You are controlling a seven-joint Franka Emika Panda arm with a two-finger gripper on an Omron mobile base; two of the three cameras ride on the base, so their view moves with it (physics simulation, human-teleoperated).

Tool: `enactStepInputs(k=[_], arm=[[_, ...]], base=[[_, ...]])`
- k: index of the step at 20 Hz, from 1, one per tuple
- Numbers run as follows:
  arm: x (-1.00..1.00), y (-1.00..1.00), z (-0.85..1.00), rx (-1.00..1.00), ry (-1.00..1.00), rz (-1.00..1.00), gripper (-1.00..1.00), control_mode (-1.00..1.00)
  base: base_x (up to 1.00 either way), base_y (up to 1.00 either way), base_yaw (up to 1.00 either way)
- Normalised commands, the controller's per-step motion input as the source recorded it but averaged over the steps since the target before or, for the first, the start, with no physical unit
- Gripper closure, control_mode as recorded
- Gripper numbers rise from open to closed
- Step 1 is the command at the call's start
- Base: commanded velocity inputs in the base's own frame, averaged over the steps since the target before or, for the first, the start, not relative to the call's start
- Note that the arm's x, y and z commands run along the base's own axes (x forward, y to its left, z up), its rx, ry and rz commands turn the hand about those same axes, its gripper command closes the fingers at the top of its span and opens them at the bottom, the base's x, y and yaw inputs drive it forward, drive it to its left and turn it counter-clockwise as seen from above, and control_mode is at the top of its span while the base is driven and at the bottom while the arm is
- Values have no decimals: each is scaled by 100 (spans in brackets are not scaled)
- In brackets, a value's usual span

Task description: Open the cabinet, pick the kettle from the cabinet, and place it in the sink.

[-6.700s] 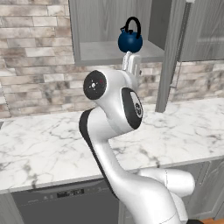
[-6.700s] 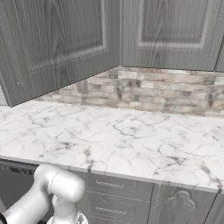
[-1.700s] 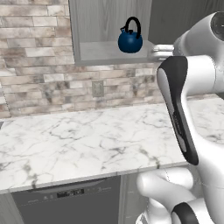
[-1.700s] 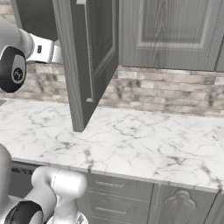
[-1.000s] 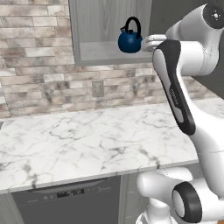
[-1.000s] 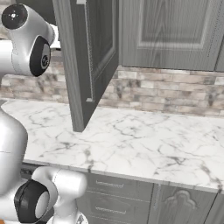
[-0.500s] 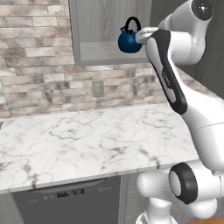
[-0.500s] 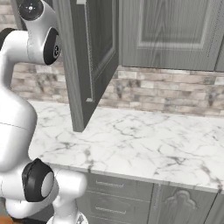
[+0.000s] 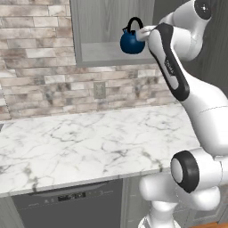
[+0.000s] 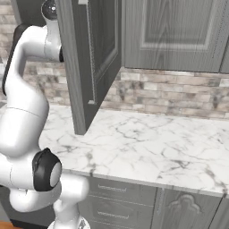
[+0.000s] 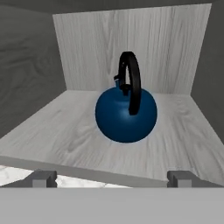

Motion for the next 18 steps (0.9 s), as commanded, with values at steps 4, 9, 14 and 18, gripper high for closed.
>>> enactStepInputs(k=[4, 9, 14, 18], arm=[[46, 0, 4, -2, 0, 2, -100, -100], [48, 2, 2, -2, 0, 0, -100, -100], [51, 4, 0, 0, 0, 0, -100, -100], [48, 0, 0, 0, 0, 0, -100, -100]], base=[[0, 0, 0], [0, 0, 0], [0, 0, 0], [0, 0, 0]])
